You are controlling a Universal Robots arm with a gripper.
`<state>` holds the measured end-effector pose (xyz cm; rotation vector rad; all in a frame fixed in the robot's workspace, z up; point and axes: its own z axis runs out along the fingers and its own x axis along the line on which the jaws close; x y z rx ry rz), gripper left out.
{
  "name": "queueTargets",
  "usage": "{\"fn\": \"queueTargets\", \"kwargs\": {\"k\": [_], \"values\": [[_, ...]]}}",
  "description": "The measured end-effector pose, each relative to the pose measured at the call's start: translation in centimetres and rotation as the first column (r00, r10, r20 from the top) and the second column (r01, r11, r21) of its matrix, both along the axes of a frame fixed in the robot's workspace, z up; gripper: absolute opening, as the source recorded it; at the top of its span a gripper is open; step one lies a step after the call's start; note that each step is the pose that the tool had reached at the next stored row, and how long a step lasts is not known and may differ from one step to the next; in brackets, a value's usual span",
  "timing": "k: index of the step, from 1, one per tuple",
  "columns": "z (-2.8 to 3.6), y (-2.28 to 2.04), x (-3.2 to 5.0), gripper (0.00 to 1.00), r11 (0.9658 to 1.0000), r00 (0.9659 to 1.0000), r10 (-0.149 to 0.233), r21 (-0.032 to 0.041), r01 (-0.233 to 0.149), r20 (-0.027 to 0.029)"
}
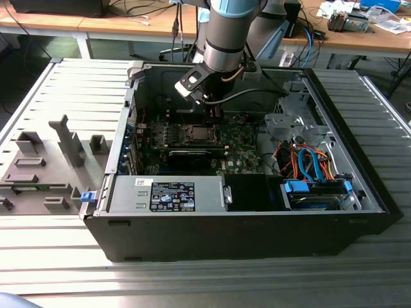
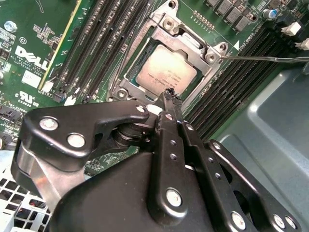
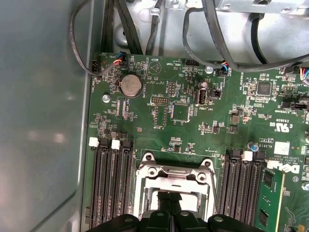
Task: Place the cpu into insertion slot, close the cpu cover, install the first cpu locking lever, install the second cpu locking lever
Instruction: 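Close the cpu cover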
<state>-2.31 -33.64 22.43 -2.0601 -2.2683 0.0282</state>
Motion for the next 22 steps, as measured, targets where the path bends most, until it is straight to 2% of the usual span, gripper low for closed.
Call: {"fn": "queueTargets", "kwargs": {"k": [22], "values": [[-0.5,0.0,-0.11,0.11,1.0,1.0,0.0,0.0001,0.0,0.0]]}}
